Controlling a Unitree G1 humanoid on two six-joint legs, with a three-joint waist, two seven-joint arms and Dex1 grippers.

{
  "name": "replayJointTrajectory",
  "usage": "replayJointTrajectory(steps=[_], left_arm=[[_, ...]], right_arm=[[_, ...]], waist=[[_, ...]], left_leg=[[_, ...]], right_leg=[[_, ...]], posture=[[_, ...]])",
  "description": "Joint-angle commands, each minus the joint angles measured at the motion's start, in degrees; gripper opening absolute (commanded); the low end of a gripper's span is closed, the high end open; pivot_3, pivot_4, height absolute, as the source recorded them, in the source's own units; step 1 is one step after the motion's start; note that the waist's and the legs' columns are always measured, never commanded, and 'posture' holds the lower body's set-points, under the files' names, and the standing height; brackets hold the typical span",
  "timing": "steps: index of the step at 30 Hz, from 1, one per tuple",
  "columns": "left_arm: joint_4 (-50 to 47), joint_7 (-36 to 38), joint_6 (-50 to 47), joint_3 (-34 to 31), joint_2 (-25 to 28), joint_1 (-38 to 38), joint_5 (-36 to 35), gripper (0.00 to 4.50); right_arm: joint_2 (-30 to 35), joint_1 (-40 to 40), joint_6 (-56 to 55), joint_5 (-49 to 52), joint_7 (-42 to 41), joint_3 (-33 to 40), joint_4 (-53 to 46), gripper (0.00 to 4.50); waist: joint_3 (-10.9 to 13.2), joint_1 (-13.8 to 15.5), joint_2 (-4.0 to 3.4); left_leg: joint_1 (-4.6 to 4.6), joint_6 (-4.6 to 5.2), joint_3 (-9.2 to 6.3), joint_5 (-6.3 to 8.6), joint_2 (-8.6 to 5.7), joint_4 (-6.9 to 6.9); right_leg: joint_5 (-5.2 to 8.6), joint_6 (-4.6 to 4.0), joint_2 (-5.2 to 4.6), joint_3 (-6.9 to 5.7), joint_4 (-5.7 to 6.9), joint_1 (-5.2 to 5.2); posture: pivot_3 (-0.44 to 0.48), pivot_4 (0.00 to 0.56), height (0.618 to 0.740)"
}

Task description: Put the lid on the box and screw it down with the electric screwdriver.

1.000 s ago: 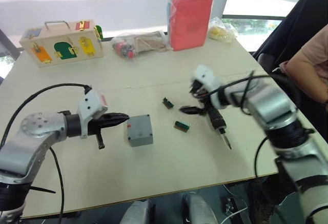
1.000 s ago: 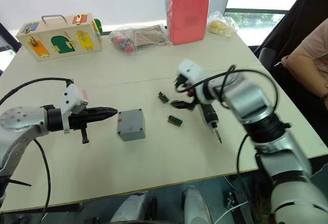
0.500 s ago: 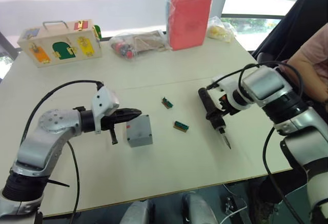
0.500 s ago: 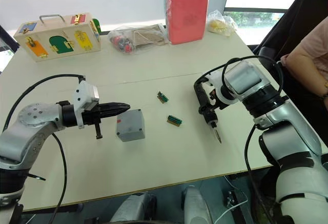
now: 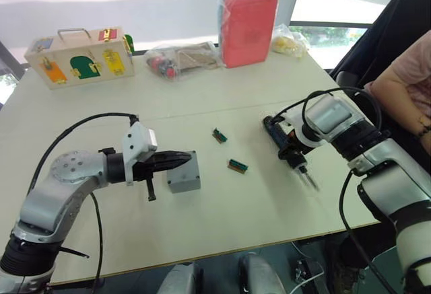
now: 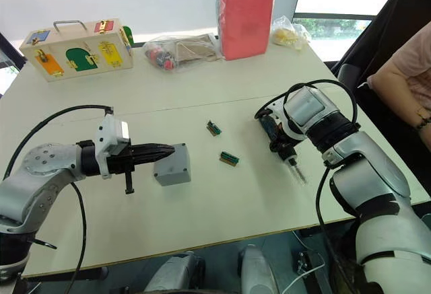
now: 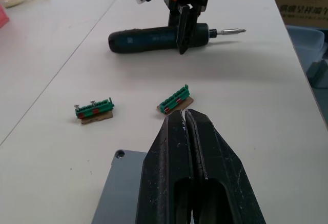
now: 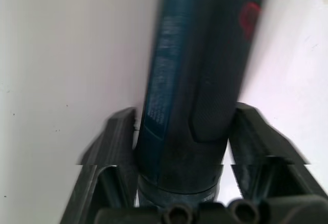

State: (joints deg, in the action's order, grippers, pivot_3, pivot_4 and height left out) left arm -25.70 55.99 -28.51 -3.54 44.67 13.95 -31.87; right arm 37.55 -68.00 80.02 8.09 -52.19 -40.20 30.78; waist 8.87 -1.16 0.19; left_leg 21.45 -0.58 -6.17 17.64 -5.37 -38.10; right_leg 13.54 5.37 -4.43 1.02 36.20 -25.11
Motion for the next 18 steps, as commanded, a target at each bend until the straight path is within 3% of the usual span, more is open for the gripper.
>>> replayJointTrajectory(steps=[1, 5, 9, 10, 13, 18], left_arm=[[-0.19, 0.39, 0.96, -1.57, 1.03, 1.24, 0.03, 0.00], [1.81, 1.41, 1.87, -1.70, 1.86, 1.91, 0.75, 0.00], [4.17, 1.74, 2.05, -1.19, 2.34, 2.76, 1.86, 0.00], [5.12, 2.59, 2.52, -2.09, 2.80, 2.24, 1.62, 0.00], [7.07, 3.19, 3.07, -0.99, 3.76, 2.48, 3.47, 0.00], [9.39, 4.93, 4.39, -0.68, 4.97, 2.58, 5.23, 0.00]], right_arm=[[-0.27, -1.05, -2.04, -1.28, 0.75, 2.11, 2.24, 1.91], [2.57, -2.02, -5.77, -1.79, 1.45, 6.42, -4.89, 1.83], [3.85, -0.58, -12.87, 1.49, 0.54, 14.53, -15.98, 1.83], [2.35, -0.09, -12.37, 2.62, 1.35, 16.80, -17.75, 1.83], [-7.08, 5.62, -26.11, 10.93, 5.20, 33.49, -27.90, 1.83], [-20.82, 12.58, -38.13, 16.28, 11.25, 41.12, -36.60, 1.83]], waist=[[0.00, 0.00, 0.00], [0.08, 0.22, -0.13], [0.18, 0.15, -0.30], [0.18, -0.04, -0.30], [0.16, -0.65, -0.25], [0.18, -1.03, -0.26]], left_leg=[[0.00, 0.00, 0.00, 0.00, 0.00, 0.00], [0.06, 0.00, 0.01, 0.00, -0.02, 0.00], [0.87, -0.06, 0.02, -0.04, -0.03, -0.02], [1.10, -0.11, 0.03, -0.07, -0.03, -0.04], [1.11, -0.14, 0.01, -0.09, 0.06, 0.03], [1.07, -0.21, 0.01, -0.13, 0.02, -0.08]], right_leg=[[0.00, 0.00, 0.00, 0.00, 0.00, 0.00], [0.00, 0.00, -0.02, 0.01, 0.01, -0.07], [-0.01, 0.01, -0.03, 0.01, 0.15, -0.95], [-0.01, 0.01, -0.02, 0.02, 0.24, -1.29], [-0.01, 0.00, 0.06, 0.01, 0.25, -1.35], [-0.01, 0.00, 0.03, 0.05, 0.50, -1.32]], posture=[[0.000, 0.150, 0.740], [0.000, 0.150, 0.740], [0.000, 0.150, 0.740], [0.000, 0.150, 0.740], [0.000, 0.150, 0.740], [0.000, 0.150, 0.740]])
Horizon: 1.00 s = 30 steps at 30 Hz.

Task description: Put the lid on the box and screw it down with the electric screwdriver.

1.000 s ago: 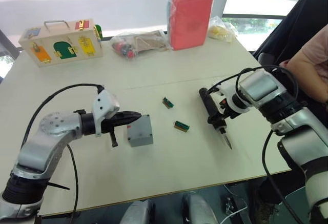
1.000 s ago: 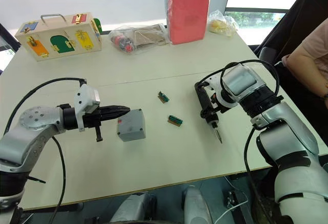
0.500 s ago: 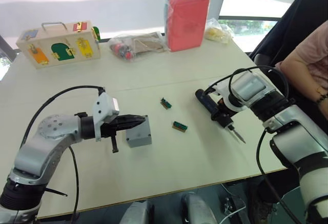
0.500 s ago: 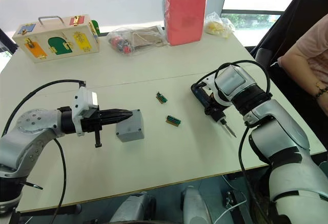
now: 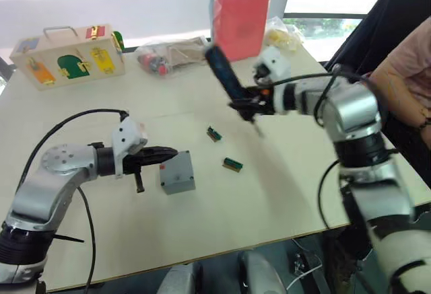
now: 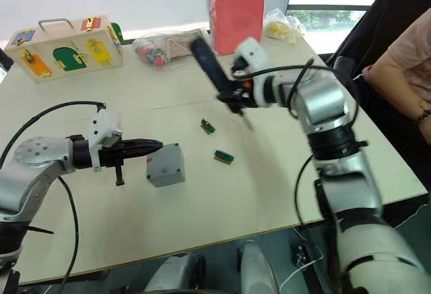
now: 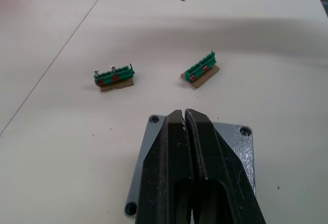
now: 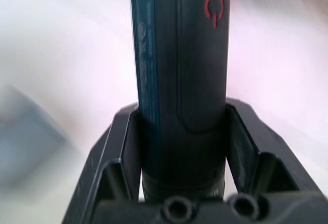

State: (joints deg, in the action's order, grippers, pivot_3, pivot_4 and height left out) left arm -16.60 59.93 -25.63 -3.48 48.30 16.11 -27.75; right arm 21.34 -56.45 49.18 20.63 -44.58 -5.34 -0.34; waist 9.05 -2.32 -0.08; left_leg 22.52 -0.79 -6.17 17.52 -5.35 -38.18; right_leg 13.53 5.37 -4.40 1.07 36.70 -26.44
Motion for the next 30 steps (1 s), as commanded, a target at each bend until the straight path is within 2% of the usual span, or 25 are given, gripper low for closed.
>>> replayJointTrajectory(steps=[1, 5, 9, 15, 30], left_arm=[[0.93, 1.57, 2.00, -0.85, 1.65, 0.24, 1.34, 0.00], [1.21, 0.98, 1.92, 0.84, 0.88, -0.44, 2.87, 0.00], [2.78, -0.02, 3.25, 1.89, -0.18, -1.05, 5.13, 0.00], [5.95, -1.88, 5.29, 3.88, -2.36, -1.54, 8.63, 0.00], [8.19, -2.54, 5.89, 5.94, -5.18, -0.35, 10.54, 0.00]], right_arm=[[-6.77, 1.65, -9.00, 4.17, 4.76, 6.55, -6.01, 1.83], [-15.48, 7.90, -21.90, 4.29, 5.29, 4.81, -6.68, 1.83], [-18.77, 12.43, -28.89, 1.80, 5.40, 1.35, -5.09, 1.83], [-20.87, 15.80, -35.09, -0.62, 5.21, -2.19, -2.24, 1.83], [-21.47, 21.34, -37.17, -2.30, 6.38, -5.87, -1.94, 1.83]], waist=[[-0.01, 0.37, 0.02], [-0.04, 0.98, 0.07], [-0.04, 1.12, 0.07], [-0.04, 1.00, 0.07], [-0.06, 1.12, 0.08]], left_leg=[[-0.01, 0.00, -0.02, 0.00, -0.03, -0.02], [-0.08, 0.01, -0.03, 0.00, -0.13, -0.09], [-0.08, 0.01, -0.03, -0.01, -0.14, -0.08], [-0.14, -0.10, -0.03, -0.07, -0.10, -0.06], [-0.18, -0.10, -0.05, -0.07, -0.11, -0.07]], right_leg=[[0.00, 0.00, -0.03, -0.01, 0.02, 0.03], [0.00, 0.00, -0.10, -0.02, 0.14, 0.08], [0.00, 0.00, -0.09, 0.00, 0.31, 0.04], [0.01, -0.01, -0.02, 0.01, 0.36, -0.03], [0.01, -0.02, -0.03, 0.01, 0.38, 0.02]], posture=[[0.000, 0.150, 0.740], [0.000, 0.150, 0.740], [0.000, 0.150, 0.740], [0.000, 0.150, 0.740], [0.000, 0.150, 0.740]])
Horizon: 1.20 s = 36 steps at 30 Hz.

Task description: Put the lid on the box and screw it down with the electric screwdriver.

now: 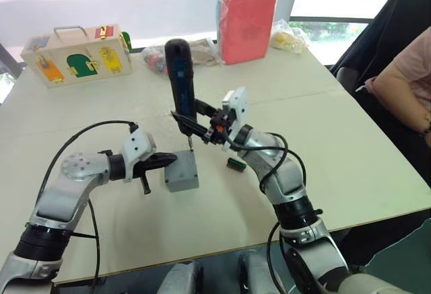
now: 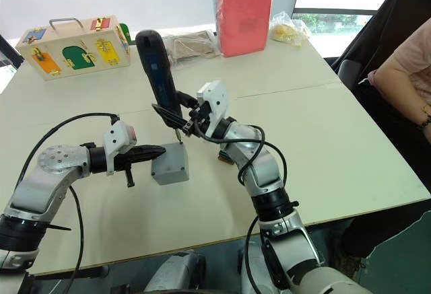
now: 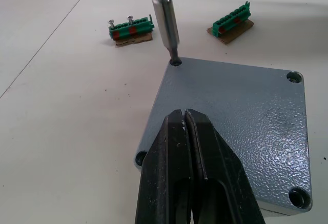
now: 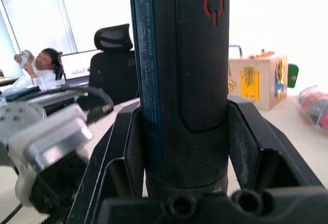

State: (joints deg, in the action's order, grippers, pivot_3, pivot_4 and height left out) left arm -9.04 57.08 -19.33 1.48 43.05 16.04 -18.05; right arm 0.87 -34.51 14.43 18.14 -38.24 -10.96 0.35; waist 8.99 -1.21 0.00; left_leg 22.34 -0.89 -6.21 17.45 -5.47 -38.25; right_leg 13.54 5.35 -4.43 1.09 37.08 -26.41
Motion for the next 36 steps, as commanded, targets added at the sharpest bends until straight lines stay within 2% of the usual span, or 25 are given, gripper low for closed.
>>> replayJointTrajectory(steps=[1, 16, 26, 30, 36], left_arm=[[0.54, 0.36, -0.46, 0.97, 0.11, -0.28, 0.82, 0.00], [-1.63, 0.83, -1.89, 1.03, 0.40, -1.60, 0.23, 0.00], [-1.64, 0.85, -1.91, 1.74, 0.16, -1.78, 0.84, 0.00], [-1.27, 0.99, -1.34, 2.39, 0.09, -1.76, 1.40, 0.00], [-0.82, 1.04, -0.96, 2.70, 0.12, -1.55, 1.65, 0.00]], right_arm=[[-0.93, -0.31, -2.68, 0.07, 0.07, -0.35, -2.48, 1.83], [-0.19, 0.56, -6.58, -1.60, -0.42, -0.70, 1.58, 1.83], [2.76, 0.06, -0.66, -0.26, -1.28, 0.40, 1.56, 1.83], [3.93, -0.58, 0.92, 0.32, -1.58, 0.54, 0.49, 1.83], [5.33, -1.54, 3.01, 0.71, -1.46, 0.85, -1.25, 1.83]], waist=[[0.00, 0.01, 0.00], [-0.02, 0.02, 0.01], [-0.08, 0.12, 0.00], [-0.08, 0.28, -0.01], [-0.09, 0.43, 0.00]], left_leg=[[0.00, 0.00, 0.00, 0.00, 0.00, 0.00], [-0.05, 0.00, 0.00, 0.00, 0.00, 0.00], [-0.40, 0.01, 0.00, 0.01, 0.00, 0.02], [-1.03, 0.09, -0.01, 0.05, 0.01, 0.19], [-1.02, 0.10, -0.01, 0.06, 0.01, 0.17]], right_leg=[[0.00, 0.00, 0.00, 0.00, 0.00, 0.00], [0.00, 0.00, 0.00, 0.00, 0.00, 0.05], [0.00, 0.00, 0.00, 0.00, -0.02, 0.44], [0.03, 0.00, 0.01, 0.00, -0.20, 1.07], [0.03, 0.00, -0.01, 0.00, -0.20, 1.07]], posture=[[0.000, 0.150, 0.740], [0.000, 0.150, 0.740], [0.000, 0.150, 0.740], [0.000, 0.150, 0.740], [0.000, 0.150, 0.740]])
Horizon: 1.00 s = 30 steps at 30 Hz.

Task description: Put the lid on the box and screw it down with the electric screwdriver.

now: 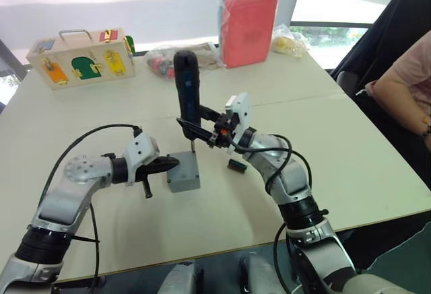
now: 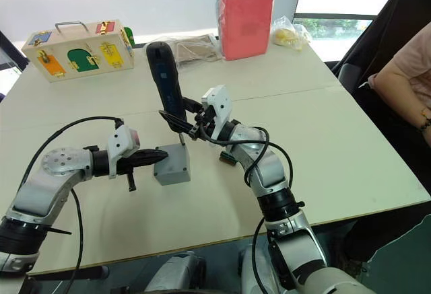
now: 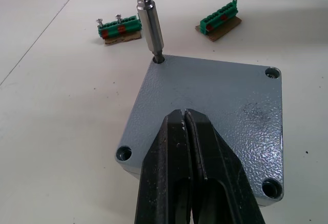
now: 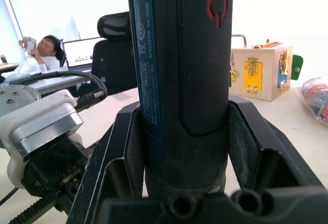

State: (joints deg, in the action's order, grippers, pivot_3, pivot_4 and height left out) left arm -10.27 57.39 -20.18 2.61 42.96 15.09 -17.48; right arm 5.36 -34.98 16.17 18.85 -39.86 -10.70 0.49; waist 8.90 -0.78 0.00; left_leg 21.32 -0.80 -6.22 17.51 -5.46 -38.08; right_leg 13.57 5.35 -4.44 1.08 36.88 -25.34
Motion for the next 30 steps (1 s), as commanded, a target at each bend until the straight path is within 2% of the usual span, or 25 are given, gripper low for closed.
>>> replayJointTrajectory(steps=[1, 13, 22, 30], left_arm=[[0.46, 0.77, -0.07, 1.62, 0.22, -0.58, 1.09, 0.00], [1.02, 0.87, 0.39, 2.44, 0.25, -0.28, 1.62, 0.00], [0.75, 0.42, 0.51, 2.77, 0.04, -0.92, 2.01, 0.00], [0.14, 0.37, 0.15, 2.50, 0.45, -1.97, 2.02, 0.00]], right_arm=[[1.05, -1.34, 1.72, 0.18, 0.19, 0.76, -1.64, 1.83], [3.31, -4.34, 4.56, 0.16, -0.68, 0.48, -1.47, 1.83], [1.86, -0.21, 5.53, -1.91, -0.82, -4.94, -1.65, 1.83], [0.66, 1.57, 6.19, -3.19, 0.77, -5.26, 1.96, 1.83]], waist=[[0.00, 0.00, 0.00], [0.00, 0.15, 0.00], [-0.06, 0.02, 0.01], [-0.53, -0.12, -0.04]], left_leg=[[0.00, 0.00, 0.00, 0.00, 0.00, 0.00], [0.03, 0.00, -0.01, 0.00, -0.01, -0.01], [0.02, 0.01, 0.00, 0.00, -0.01, -0.01], [-0.06, 0.03, 0.00, 0.02, 0.00, 0.01]], right_leg=[[0.00, 0.00, 0.00, 0.00, 0.00, 0.00], [0.00, 0.00, -0.02, -0.01, -0.01, 0.00], [0.00, 0.00, -0.02, -0.01, -0.01, 0.00], [0.00, 0.00, 0.00, 0.00, -0.04, 0.06]], posture=[[0.000, 0.150, 0.740], [0.000, 0.150, 0.740], [0.000, 0.150, 0.740], [0.000, 0.150, 0.740]])
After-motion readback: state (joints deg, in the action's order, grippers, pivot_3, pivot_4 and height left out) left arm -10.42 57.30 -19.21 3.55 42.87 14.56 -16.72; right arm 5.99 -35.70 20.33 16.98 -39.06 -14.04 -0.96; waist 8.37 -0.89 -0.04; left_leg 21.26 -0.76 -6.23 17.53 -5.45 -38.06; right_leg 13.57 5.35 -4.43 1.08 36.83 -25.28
